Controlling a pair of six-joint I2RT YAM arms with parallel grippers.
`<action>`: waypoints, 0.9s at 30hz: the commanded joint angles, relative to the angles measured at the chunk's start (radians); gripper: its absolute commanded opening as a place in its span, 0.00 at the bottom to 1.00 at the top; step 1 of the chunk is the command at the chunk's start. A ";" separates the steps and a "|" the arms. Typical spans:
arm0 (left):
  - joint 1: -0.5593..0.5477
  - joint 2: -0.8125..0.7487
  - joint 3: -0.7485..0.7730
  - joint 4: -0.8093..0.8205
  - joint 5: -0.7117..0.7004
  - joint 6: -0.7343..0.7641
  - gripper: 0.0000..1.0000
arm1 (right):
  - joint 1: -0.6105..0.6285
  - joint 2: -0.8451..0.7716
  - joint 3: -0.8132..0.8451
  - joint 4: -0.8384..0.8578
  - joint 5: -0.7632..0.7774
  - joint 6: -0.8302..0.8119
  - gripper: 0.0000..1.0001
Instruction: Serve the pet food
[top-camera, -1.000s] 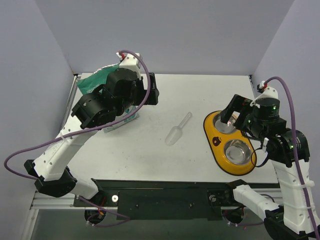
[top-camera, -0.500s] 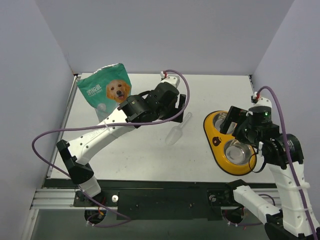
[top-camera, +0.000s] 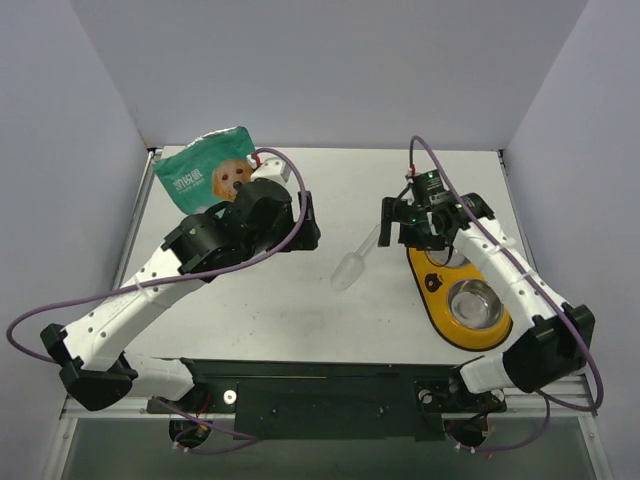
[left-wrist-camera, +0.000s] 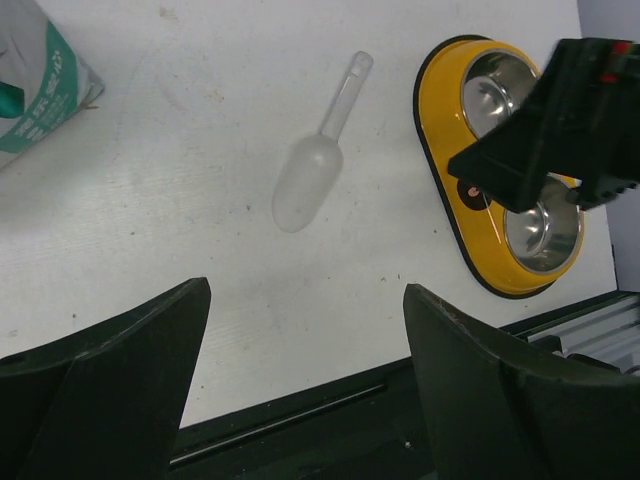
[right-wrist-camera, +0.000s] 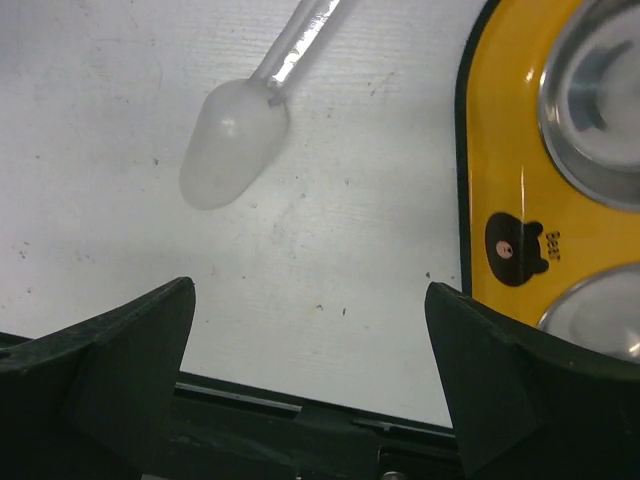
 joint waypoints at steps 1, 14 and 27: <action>0.027 -0.096 -0.030 0.021 0.014 -0.015 0.89 | 0.022 0.159 0.064 0.109 0.021 -0.093 0.90; 0.073 -0.090 0.059 -0.053 0.032 0.135 0.89 | 0.036 0.560 0.276 0.107 0.047 0.049 0.66; 0.090 -0.123 0.006 0.080 0.075 0.295 0.89 | 0.035 0.660 0.316 0.068 0.183 0.358 0.40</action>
